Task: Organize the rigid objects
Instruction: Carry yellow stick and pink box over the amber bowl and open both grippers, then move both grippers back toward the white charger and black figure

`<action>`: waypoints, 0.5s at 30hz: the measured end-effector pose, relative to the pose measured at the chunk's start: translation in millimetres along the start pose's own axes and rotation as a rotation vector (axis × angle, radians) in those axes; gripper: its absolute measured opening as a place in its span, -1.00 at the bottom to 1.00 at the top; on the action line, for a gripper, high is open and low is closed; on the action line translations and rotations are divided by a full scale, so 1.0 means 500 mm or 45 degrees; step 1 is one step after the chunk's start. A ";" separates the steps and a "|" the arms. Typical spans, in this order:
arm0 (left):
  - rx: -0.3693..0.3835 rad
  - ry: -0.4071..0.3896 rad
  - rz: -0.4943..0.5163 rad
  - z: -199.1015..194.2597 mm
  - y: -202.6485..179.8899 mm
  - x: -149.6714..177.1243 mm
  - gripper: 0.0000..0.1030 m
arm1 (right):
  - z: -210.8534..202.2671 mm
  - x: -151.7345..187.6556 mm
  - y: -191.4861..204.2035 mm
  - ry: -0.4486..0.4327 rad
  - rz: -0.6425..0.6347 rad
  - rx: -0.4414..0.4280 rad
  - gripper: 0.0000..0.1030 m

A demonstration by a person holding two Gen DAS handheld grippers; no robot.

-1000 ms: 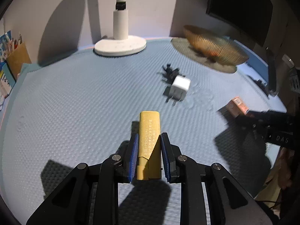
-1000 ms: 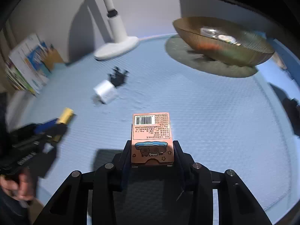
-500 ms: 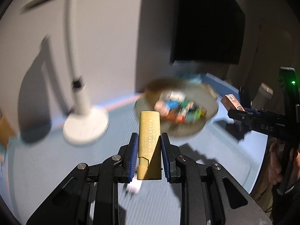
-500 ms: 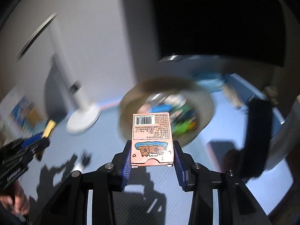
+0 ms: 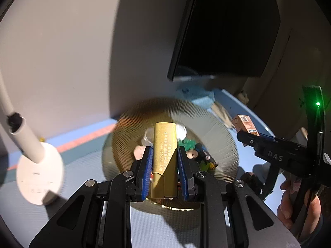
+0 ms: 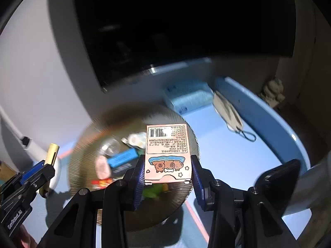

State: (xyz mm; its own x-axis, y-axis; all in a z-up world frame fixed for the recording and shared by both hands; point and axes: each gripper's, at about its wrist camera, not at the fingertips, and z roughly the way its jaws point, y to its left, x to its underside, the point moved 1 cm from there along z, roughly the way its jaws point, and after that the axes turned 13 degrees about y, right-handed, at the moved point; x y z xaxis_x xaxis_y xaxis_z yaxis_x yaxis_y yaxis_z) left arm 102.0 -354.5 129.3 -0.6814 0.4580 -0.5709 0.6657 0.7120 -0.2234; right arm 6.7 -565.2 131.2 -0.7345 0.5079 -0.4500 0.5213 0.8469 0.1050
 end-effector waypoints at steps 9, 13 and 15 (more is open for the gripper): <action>0.042 0.041 -0.043 0.047 -0.005 -0.008 0.08 | 0.072 -0.013 -0.028 0.041 0.012 0.031 -0.13; 0.029 -0.126 -0.063 -0.049 0.013 -0.002 0.37 | 0.024 -0.009 -0.019 -0.045 -0.021 -0.013 -0.10; 0.016 -0.166 -0.081 -0.100 0.028 0.008 0.37 | -0.002 0.001 -0.011 -0.065 -0.029 -0.018 -0.10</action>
State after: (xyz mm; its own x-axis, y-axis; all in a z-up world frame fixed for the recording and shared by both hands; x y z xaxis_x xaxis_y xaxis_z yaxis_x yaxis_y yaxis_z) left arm 93.6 -316.0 163.5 -0.6775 0.3389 -0.6527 0.6269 0.7302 -0.2716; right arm 2.8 -569.3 131.4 -0.7225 0.4802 -0.4973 0.4984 0.8604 0.1066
